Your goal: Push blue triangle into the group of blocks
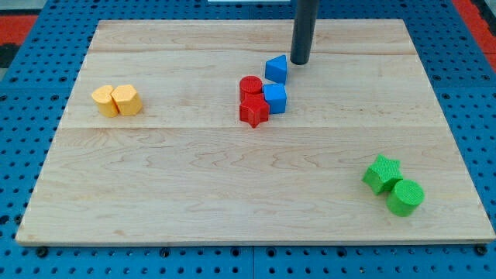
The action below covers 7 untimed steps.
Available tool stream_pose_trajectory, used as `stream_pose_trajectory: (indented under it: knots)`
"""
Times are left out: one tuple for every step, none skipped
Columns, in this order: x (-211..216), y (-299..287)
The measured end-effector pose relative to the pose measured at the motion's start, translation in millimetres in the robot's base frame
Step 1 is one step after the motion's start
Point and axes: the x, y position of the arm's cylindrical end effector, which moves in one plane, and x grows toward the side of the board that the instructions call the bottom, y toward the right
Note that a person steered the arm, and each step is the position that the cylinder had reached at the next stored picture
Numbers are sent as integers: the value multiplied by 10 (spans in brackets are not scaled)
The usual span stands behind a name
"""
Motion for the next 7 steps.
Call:
stream_pose_trajectory:
  knots:
    - [8, -217]
    - [53, -364]
    - [160, -385]
    - [245, -314]
    - [381, -314]
    - [381, -157]
    - [540, 609]
